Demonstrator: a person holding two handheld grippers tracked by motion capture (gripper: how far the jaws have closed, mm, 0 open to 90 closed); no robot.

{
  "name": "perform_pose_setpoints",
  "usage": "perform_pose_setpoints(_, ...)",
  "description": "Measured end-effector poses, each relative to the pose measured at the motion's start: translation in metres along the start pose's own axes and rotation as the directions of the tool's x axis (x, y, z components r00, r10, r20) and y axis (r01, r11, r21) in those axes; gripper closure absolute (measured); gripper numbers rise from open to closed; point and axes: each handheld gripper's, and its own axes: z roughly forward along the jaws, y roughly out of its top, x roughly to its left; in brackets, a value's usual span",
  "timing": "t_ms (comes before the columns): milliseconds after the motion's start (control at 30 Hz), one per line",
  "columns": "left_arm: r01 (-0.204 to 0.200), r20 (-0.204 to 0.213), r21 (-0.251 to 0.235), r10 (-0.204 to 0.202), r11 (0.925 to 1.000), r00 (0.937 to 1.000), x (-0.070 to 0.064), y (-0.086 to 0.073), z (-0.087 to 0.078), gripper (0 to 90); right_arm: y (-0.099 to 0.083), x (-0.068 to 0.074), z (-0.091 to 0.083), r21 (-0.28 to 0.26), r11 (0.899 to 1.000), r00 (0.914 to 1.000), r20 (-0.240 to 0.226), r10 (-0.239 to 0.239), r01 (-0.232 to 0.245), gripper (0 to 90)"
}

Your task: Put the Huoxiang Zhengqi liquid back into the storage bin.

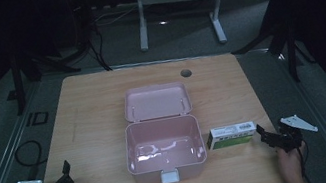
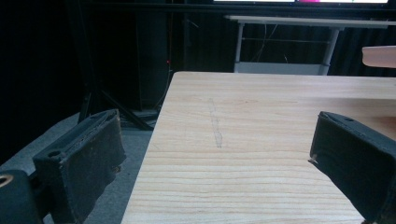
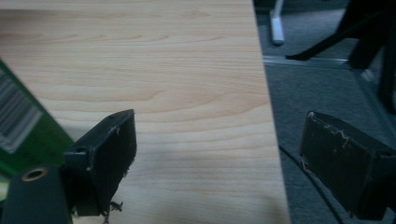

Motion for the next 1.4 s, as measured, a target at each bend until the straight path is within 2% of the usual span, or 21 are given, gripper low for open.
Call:
perform_pose_setpoints(167, -0.001, 0.004, 0.001, 0.001, 1.0, 1.0, 0.0, 0.0, 0.0, 3.2, 0.001, -0.001, 0.002, 0.028, 0.999, 0.999, -0.042, -0.014, 0.015, 10.9)
perform_pose_setpoints(333, 0.0, 0.012, 0.003, 0.0, 1.0, 0.9999, 0.001, 0.0, 0.0, 3.2, 0.001, 0.001, 0.004, 0.097, 0.993, 0.9892, -0.136, -0.055, 0.068, 10.8)
perform_pose_setpoints(500, 0.003, 0.017, 0.004, -0.003, 1.0, 0.9998, 0.001, 0.0, 0.0, 3.2, 0.003, -0.003, -0.001, 0.15, 0.986, 0.9813, -0.187, -0.045, 0.074, 10.8)
perform_pose_setpoints(533, 0.003, 0.019, 0.004, -0.003, 1.0, 0.9998, 0.001, 0.0, 0.0, 3.2, 0.003, -0.004, -0.004, 0.196, 0.973, 0.9739, -0.213, -0.079, 0.122, 10.8)
perform_pose_setpoints(667, 0.001, 0.023, 0.006, -0.001, 1.0, 0.9997, 0.001, 0.0, 0.001, 3.2, 0.003, -0.003, -0.01, 0.251, 0.948, 0.9591, -0.252, -0.13, 0.194, 10.8)
perform_pose_setpoints(700, 0.001, 0.023, 0.006, -0.001, 1.0, 0.9997, 0.001, 0.0, 0.001, 3.2, 0.003, -0.003, -0.01, 0.251, 0.948, 0.9591, -0.252, -0.13, 0.194, 10.8)
perform_pose_setpoints(733, 0.001, 0.026, 0.007, -0.001, 1.0, 0.9997, 0.001, 0.0, 0.001, 3.2, 0.004, -0.002, -0.013, 0.284, 0.928, 0.9467, -0.28, -0.159, 0.24, 10.8)
perform_pose_setpoints(833, 0.0, 0.026, 0.007, -0.001, 1.0, 0.9997, 0.001, 0.0, 0.001, 3.2, 0.006, 0.0, -0.016, 0.324, 0.901, 0.9295, -0.319, -0.185, 0.29, 10.8)
perform_pose_setpoints(1000, 0.0, 0.033, 0.009, 0.0, 1.0, 0.9995, 0.001, 0.0, 0.001, 3.2, 0.009, 0.007, -0.019, 0.357, 0.86, 0.8963, -0.386, -0.218, 0.363, 10.8)
perform_pose_setpoints(1033, 0.0, 0.033, 0.009, 0.0, 1.0, 0.9995, 0.001, 0.0, 0.001, 3.2, 0.009, 0.007, -0.019, 0.357, 0.86, 0.8963, -0.386, -0.218, 0.363, 10.8)
perform_pose_setpoints(1067, 0.0, 0.035, 0.008, -0.001, 1.0, 0.9994, 0.001, 0.0, 0.001, 3.2, 0.01, 0.01, -0.02, 0.362, 0.843, 0.8767, -0.421, -0.232, 0.397, 10.8)
perform_pose_setpoints(1100, 0.0, 0.035, 0.008, -0.001, 1.0, 0.9994, 0.001, 0.0, 0.001, 3.2, 0.01, 0.011, -0.02, 0.363, 0.835, 0.8671, -0.437, -0.238, 0.413, 10.8)
perform_pose_setpoints(1133, -0.001, 0.037, 0.009, 0.0, 1.0, 0.9993, 0.001, 0.0, 0.001, 3.2, 0.011, 0.013, -0.021, 0.36, 0.823, 0.8513, -0.459, -0.253, 0.439, 10.8)
perform_pose_setpoints(1167, -0.001, 0.037, 0.009, 0.0, 1.0, 0.9993, 0.001, 0.0, 0.001, 3.2, 0.011, 0.013, -0.021, 0.36, 0.823, 0.8513, -0.459, -0.253, 0.439, 10.8)
perform_pose_setpoints(1200, -0.001, 0.038, 0.009, 0.001, 1.0, 0.9993, 0.001, 0.0, 0.001, 3.2, 0.011, 0.016, -0.021, 0.36, 0.799, 0.8265, -0.49, -0.278, 0.482, 10.8)
perform_pose_setpoints(1233, -0.001, 0.038, 0.01, 0.001, 1.0, 0.9993, 0.001, 0.001, 0.001, 3.2, 0.011, 0.018, -0.021, 0.361, 0.789, 0.8151, -0.505, -0.283, 0.498, 10.8)
perform_pose_setpoints(1267, -0.001, 0.039, 0.01, 0.001, 1.0, 0.9993, 0.001, 0.001, 0.001, 3.2, 0.011, 0.02, -0.021, 0.364, 0.771, 0.7944, -0.536, -0.285, 0.522, 10.8)
perform_pose_setpoints(1300, -0.001, 0.039, 0.01, 0.001, 1.0, 0.9993, 0.001, 0.001, 0.001, 3.2, 0.011, 0.02, -0.021, 0.364, 0.771, 0.7944, -0.536, -0.285, 0.522, 10.8)
perform_pose_setpoints(1333, -0.002, 0.042, 0.011, 0.001, 0.9999, 0.9991, 0.001, 0.001, 0.001, 3.2, 0.011, 0.024, -0.022, 0.362, 0.737, 0.7589, -0.576, -0.304, 0.57, 10.8)
perform_pose_setpoints(1367, -0.002, 0.042, 0.011, 0.001, 0.9999, 0.9991, 0.001, 0.001, 0.001, 3.2, 0.011, 0.024, -0.022, 0.362, 0.737, 0.7589, -0.576, -0.304, 0.57, 10.8)
perform_pose_setpoints(1400, -0.003, 0.043, 0.011, 0.003, 0.9999, 0.9991, 0.001, 0.001, 0.001, 3.2, 0.011, 0.028, -0.022, 0.359, 0.711, 0.7277, -0.611, -0.312, 0.605, 10.8)
